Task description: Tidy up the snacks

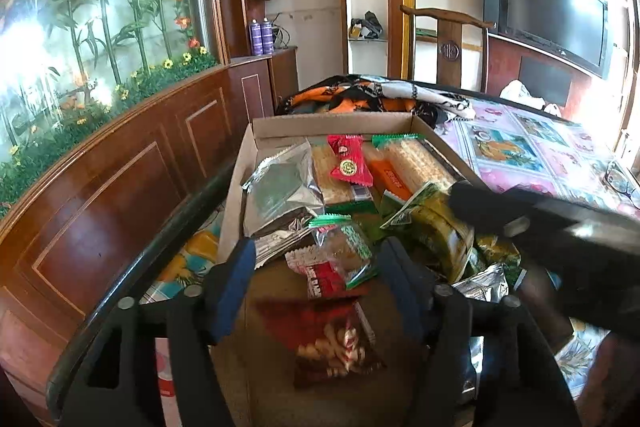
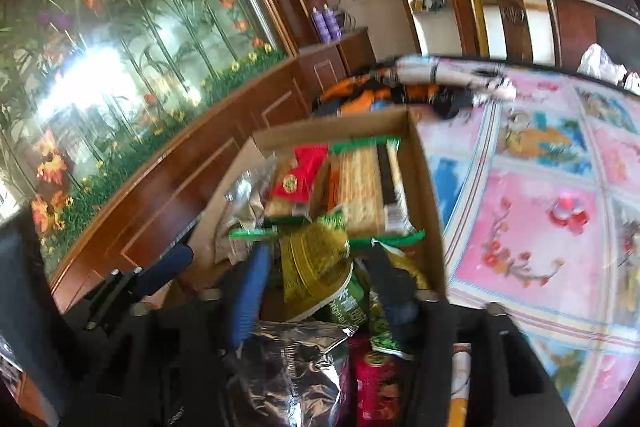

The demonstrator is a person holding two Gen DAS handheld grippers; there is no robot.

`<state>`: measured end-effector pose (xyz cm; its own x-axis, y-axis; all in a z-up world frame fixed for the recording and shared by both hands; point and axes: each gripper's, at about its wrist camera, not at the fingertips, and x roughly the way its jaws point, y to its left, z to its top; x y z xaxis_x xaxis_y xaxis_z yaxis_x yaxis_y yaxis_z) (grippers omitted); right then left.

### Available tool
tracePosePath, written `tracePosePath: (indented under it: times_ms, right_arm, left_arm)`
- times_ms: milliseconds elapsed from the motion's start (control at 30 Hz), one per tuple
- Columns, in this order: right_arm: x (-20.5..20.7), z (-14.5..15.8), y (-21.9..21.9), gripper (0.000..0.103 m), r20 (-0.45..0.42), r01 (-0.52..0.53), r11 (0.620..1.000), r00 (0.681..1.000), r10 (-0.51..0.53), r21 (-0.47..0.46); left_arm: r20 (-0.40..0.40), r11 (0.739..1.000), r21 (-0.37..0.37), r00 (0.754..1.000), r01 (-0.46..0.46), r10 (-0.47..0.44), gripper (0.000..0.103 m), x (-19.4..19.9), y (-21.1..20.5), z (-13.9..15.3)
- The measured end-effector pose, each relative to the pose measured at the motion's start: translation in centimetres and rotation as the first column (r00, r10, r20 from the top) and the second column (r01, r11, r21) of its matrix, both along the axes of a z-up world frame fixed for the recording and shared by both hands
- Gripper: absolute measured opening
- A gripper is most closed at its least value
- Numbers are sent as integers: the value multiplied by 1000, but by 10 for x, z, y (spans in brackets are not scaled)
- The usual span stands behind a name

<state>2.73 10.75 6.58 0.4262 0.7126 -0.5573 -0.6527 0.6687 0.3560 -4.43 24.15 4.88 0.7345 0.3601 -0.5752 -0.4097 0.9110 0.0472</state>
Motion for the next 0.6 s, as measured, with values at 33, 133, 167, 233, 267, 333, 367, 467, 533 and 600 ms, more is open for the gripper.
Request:
tracePosePath:
  times_ms: [33, 133, 167, 233, 267, 333, 367, 467, 533, 600]
  right_arm:
    - [-2, 6, -6, 81, 21, 15, 1000, 1000, -15, 9]
    - [-11, 25, -30, 88, 101, 56, 997, 993, -60, 46]
    - [-13, 30, -37, 90, 122, 70, 996, 990, -75, 49]
    - [-21, 37, -59, 98, 167, 97, 993, 980, -107, 67]
    - [-25, 38, -67, 100, 182, 104, 992, 976, -117, 75]
    - [-33, 38, -85, 103, 215, 128, 989, 967, -139, 68]
    - [-36, 38, -93, 103, 225, 133, 989, 964, -143, 59]
    - [-42, 35, -113, 103, 218, 140, 989, 965, -147, 46]
    - [-47, 34, -124, 103, 213, 139, 989, 966, -147, 51]
    - [-54, 33, -133, 103, 218, 145, 988, 964, -152, 49]
  left_arm:
    - [10, 1000, 5, 1000, -3, 2, 69, -1, -1, 1]
    - [29, 1000, 13, 1000, 0, -1, 77, -3, -2, 5]
    - [43, 1000, 15, 999, 4, -4, 78, -4, -4, 7]
    - [69, 1000, 24, 998, -1, 0, 83, -8, -5, 10]
    - [83, 1000, 29, 997, -7, 4, 88, -11, -6, 11]
    - [91, 1000, 19, 996, -16, 14, 89, -14, -6, 13]
    - [106, 1000, 0, 994, -26, 26, 91, -17, -5, 15]
    - [137, 998, -43, 989, -43, 49, 100, -28, -9, 18]
    - [146, 997, -53, 988, -50, 57, 103, -37, -18, 18]
    - [138, 997, -45, 988, -61, 67, 103, -44, -30, 18]
